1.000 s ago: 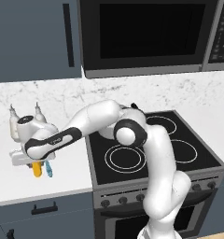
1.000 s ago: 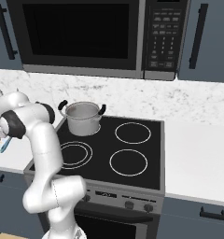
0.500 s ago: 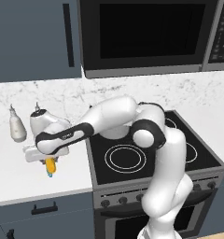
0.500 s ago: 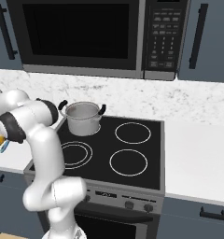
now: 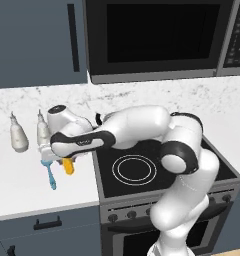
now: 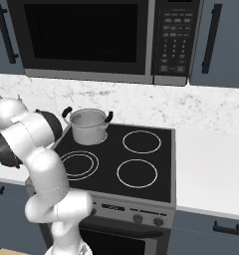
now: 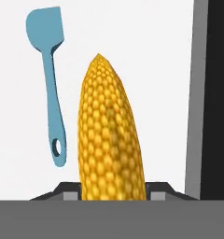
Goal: Put the sweet potato and corn in the pot. Retrieve the spatula and lightly stir the vegetables in the pot.
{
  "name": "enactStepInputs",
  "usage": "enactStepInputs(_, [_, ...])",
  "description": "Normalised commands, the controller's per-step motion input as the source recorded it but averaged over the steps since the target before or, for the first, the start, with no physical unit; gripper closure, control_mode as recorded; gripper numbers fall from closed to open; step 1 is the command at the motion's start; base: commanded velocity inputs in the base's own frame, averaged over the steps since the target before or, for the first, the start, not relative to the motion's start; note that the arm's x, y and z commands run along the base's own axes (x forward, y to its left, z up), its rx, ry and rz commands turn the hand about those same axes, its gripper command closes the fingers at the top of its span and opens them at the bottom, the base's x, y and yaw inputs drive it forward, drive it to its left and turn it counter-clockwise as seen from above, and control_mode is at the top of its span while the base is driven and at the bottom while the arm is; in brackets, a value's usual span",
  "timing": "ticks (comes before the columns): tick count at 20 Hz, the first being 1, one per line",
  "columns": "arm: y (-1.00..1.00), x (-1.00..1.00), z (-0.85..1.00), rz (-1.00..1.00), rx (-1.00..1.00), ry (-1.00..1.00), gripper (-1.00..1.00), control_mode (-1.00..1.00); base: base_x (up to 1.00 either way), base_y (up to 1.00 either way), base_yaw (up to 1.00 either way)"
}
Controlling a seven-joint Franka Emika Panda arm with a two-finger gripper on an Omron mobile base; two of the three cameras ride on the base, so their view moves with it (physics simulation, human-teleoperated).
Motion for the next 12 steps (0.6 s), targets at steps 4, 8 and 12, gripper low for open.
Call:
enactStepInputs(4, [-0.64,0.0,0.41,0.0,0.0,-0.14,1.0,-1.0,0.0,0.0,0.0])
enactStepInputs(8, [-0.69,0.01,0.33,0.0,0.04,-0.19,1.0,-1.0,0.0,0.0,0.0])
enactStepInputs(12, [-0.67,0.08,0.32,0.0,0.07,-0.21,1.0,-1.0,0.0,0.0,0.0])
